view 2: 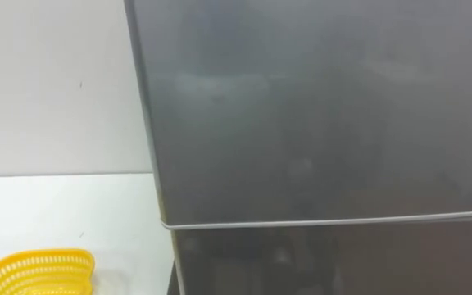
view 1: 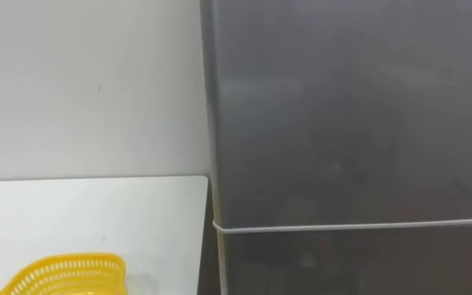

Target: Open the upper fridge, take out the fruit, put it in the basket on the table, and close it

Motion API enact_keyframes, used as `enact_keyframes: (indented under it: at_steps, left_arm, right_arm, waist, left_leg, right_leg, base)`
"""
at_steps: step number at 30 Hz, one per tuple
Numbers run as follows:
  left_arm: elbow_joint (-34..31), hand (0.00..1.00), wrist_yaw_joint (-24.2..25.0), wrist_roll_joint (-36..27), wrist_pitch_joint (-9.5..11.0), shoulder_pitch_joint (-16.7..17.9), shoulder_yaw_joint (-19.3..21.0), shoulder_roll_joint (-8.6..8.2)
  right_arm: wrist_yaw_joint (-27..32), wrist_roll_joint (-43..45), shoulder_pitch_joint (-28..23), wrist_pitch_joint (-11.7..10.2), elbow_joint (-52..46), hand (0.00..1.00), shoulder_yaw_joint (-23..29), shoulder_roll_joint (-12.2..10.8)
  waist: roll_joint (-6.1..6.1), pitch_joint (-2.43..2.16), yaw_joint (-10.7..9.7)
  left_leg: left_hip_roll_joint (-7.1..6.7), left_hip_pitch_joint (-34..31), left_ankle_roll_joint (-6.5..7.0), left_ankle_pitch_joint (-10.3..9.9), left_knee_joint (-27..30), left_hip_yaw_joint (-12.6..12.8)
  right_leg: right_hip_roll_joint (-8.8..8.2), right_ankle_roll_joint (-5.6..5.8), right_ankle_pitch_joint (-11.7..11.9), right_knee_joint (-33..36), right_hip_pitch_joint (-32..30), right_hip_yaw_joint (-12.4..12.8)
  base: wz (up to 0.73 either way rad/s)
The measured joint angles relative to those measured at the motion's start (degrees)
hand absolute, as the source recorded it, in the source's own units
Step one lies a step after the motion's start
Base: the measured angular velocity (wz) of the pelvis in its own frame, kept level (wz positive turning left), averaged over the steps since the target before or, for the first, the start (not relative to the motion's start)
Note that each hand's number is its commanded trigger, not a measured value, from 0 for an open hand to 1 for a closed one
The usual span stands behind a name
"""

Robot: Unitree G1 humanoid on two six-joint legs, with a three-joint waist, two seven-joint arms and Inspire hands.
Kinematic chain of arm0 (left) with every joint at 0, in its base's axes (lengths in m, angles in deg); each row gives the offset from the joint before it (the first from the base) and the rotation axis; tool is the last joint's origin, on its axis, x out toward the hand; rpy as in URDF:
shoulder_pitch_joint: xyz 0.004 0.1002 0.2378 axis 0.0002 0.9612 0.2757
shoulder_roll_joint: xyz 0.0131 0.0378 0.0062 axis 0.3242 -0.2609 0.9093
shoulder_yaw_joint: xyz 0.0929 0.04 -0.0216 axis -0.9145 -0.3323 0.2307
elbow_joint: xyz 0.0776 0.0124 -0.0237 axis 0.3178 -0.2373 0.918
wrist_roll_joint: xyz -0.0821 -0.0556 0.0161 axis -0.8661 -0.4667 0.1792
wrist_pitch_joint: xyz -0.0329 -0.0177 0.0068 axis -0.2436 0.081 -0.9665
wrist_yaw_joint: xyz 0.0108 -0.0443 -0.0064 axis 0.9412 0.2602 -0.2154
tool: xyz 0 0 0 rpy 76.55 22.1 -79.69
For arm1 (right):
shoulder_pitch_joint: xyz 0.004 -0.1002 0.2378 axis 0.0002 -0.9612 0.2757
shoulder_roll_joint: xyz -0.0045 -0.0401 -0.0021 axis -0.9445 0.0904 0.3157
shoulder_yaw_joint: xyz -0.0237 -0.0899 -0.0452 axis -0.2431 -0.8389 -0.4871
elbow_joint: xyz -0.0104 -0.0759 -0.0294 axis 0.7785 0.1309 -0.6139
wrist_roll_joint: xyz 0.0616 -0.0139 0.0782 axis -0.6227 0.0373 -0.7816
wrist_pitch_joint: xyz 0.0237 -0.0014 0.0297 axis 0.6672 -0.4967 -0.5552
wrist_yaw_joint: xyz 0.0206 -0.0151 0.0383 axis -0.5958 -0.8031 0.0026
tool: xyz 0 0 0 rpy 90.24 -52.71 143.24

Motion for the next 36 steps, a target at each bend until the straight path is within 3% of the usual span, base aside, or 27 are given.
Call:
enact_keyframes:
  at_steps: [11, 14, 22, 26, 28, 29, 31, 36]
  left_arm:
    - [0.67, 0.0, -0.45, -0.26, 0.01, -0.86, 0.01, -0.05]
    - [0.61, 0.0, -1.02, -2.59, 0.04, -0.58, 1.31, -0.16]
    - [1.2, 0.0, -5.19, -18.58, 0.24, 0.0, 7.69, -0.17]
    - [0.77, 0.0, -9.15, -32.7, 1.64, -0.44, 13.55, -0.27]
    - [-1.17, 0.0, -11.21, -38.55, 2.03, -0.59, 16.29, -0.31]
    - [-2.76, 0.0, -12.83, -42.16, 2.39, -0.62, 18.15, -0.23]
    - [-4.95, 0.0, -16.38, -48.09, 4.23, -1.28, 21.51, 0.01]
    - [-16.12, 0.0, -24.41, -55.44, 6.79, -2.96, 26.59, 0.16]
  right_arm:
    - [2.1, -0.29, 0.3, -0.08, 0.06, 0.0, 0.2, -0.12]
    - [2.52, -0.42, 0.32, -0.14, -0.07, 0.0, 2.3, -0.17]
    - [3.81, -2.55, 0.37, -0.46, 0.11, 0.0, 3.84, -0.2]
    - [4.46, -3.27, 0.19, -0.85, 0.97, 0.0, 5.62, -0.15]
    - [4.36, -3.14, 0.15, -0.81, 1.26, 0.0, 7.04, -0.2]
    - [4.4, -2.87, 0.27, -0.87, 1.25, 0.0, 8.01, -0.1]
    - [4.54, -2.75, 0.41, -1.45, 1.2, 0.0, 9.18, 0.33]
    - [4.78, -2.22, 0.33, -1.65, 0.87, 0.0, 11.43, 0.64]
  waist:
    - [-0.23, -0.01, 0.05]
    - [-0.11, 0.02, 0.05]
    - [0.04, 0.02, 0.35]
    - [0.27, -0.01, 1.31]
    - [0.74, -0.21, 1.74]
    - [0.39, 0.01, 1.82]
    - [0.64, -0.12, 1.86]
    - [1.07, -0.39, 2.77]
  left_leg:
    - [0.01, -0.06, 0.0, 0.0, 0.01, -0.06]
    - [0.01, -0.26, 0.0, 0.0, 0.26, 0.0]
    - [0.04, -0.32, 0.0, -0.01, 0.75, -0.08]
    - [0.04, -0.23, 0.0, -0.01, 0.7, -0.07]
    - [0.05, -0.26, 0.0, 0.0, 0.56, -0.13]
    - [0.05, -0.26, 0.0, 0.0, 0.16, -0.13]
    - [0.03, -0.11, 0.02, 0.03, -0.3, -0.24]
    - [0.0, -0.08, 0.04, 0.17, -0.46, -0.32]
  right_leg:
    - [0.01, 0.0, 0.0, 0.01, 0.05, -0.3]
    - [-0.03, 0.0, 0.0, -0.04, 0.0, -0.51]
    - [-0.03, 0.0, 0.0, -0.02, -0.12, -0.71]
    - [-0.05, -0.03, 0.02, 0.06, -0.13, -0.77]
    - [-0.03, -0.03, 0.02, 0.05, -0.16, -0.51]
    - [-0.03, -0.02, 0.02, 0.06, -0.18, -0.46]
    - [-0.09, -0.02, 0.01, 0.04, -0.11, -0.63]
    - [-0.07, -0.04, 0.1, 0.08, -0.24, -0.65]
  base:
    - [0.0]
    - [0.01]
    - [0.01]
    - [0.0]
    - [0.0]
    - [0.0]
    - [-0.03]
    - [0.0]
